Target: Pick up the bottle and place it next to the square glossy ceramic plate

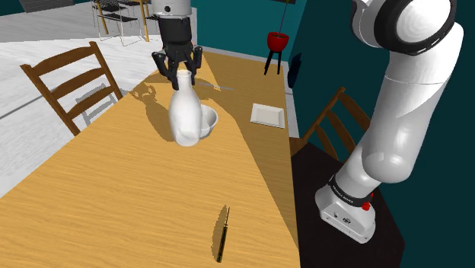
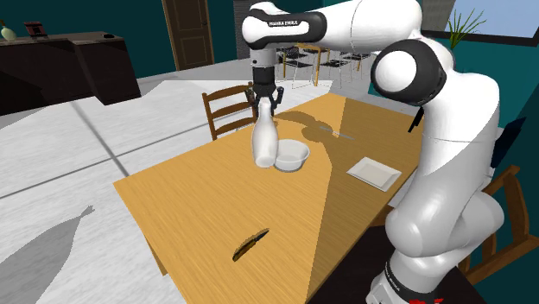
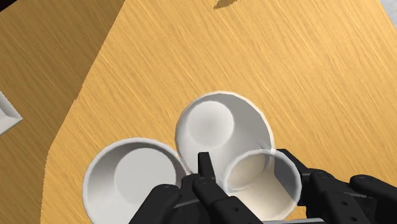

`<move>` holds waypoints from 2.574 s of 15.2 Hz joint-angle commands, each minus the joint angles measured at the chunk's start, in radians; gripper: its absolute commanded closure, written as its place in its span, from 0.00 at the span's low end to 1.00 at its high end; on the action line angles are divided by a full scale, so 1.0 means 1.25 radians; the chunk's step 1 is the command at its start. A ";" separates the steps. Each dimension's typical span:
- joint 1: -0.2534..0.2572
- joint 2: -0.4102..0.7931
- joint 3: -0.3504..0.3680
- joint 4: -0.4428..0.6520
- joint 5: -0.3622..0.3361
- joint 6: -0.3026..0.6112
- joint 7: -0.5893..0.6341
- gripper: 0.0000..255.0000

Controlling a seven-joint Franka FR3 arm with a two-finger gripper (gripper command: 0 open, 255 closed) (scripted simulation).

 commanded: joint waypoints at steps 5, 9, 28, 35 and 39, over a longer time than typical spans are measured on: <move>-0.067 -0.084 -0.026 -0.016 0.028 -0.066 -0.090 1.00; -0.108 -0.124 -0.051 -0.004 0.038 -0.118 -0.153 1.00; -0.263 -0.060 -0.171 0.401 -0.010 -0.465 -0.449 1.00; -0.283 -0.140 -0.178 0.216 0.010 -0.359 -0.463 1.00; -0.289 -0.177 -0.182 0.120 0.018 -0.298 -0.468 1.00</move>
